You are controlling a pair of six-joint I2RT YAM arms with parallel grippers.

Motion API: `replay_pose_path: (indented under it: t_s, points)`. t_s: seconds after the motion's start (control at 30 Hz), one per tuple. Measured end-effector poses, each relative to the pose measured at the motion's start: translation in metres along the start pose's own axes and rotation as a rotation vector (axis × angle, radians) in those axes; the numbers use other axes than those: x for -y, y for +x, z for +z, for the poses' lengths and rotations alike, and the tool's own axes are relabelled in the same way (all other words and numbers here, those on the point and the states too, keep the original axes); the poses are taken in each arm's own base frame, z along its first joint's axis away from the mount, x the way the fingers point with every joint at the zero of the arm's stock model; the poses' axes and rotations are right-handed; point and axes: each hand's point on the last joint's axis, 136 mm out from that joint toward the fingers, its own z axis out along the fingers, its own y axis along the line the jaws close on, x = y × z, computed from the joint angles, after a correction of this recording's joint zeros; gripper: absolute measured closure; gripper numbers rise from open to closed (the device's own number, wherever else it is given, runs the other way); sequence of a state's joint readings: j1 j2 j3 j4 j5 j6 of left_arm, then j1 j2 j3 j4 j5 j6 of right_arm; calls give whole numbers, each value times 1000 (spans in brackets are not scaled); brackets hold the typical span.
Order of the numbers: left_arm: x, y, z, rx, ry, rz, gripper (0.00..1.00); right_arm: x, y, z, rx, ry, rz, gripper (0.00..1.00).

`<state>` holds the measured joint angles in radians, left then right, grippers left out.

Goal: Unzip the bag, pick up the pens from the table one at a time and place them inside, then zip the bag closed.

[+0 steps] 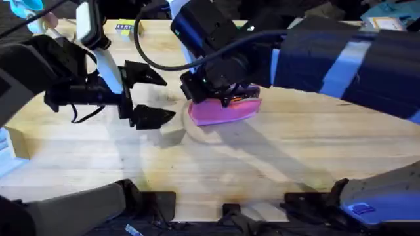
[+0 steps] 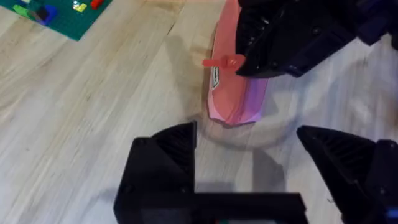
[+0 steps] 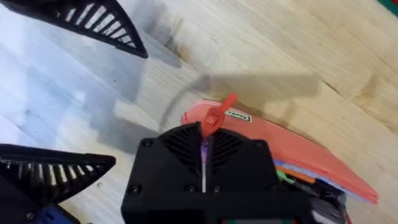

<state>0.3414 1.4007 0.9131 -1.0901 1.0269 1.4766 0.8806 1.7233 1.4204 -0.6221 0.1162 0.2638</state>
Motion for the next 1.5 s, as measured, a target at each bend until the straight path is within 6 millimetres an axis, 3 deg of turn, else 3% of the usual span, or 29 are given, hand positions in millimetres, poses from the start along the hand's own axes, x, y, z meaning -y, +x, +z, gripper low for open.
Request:
replay_pose_path:
  t_s: [0.17,0.23,0.4,0.6,1.0,1.27,1.33,1.4,1.43,1.5]
  points:
    - [0,-1,8,8,8,60,6,0,0,0,2,0,-3,970]
    - [6,6,20,35,22,81,7,0,0,0,2,0,-3,969]
    - [10,13,27,67,26,82,8,0,0,0,2,0,-3,969]
    - [7,7,33,83,26,123,8,0,-1,0,2,0,-2,969]
    - [8,19,70,101,150,43,7,0,-1,0,3,0,-2,969]
    - [10,20,83,148,199,28,8,0,-1,0,3,0,-2,969]
    - [10,18,83,156,201,29,64,0,-1,0,3,0,-2,969]
    - [10,17,83,161,200,32,195,0,-1,0,3,0,-2,969]
    - [10,17,83,161,200,31,292,0,-1,0,3,0,-2,969]
    - [9,17,83,162,197,35,582,0,-1,0,3,-1,-2,969]
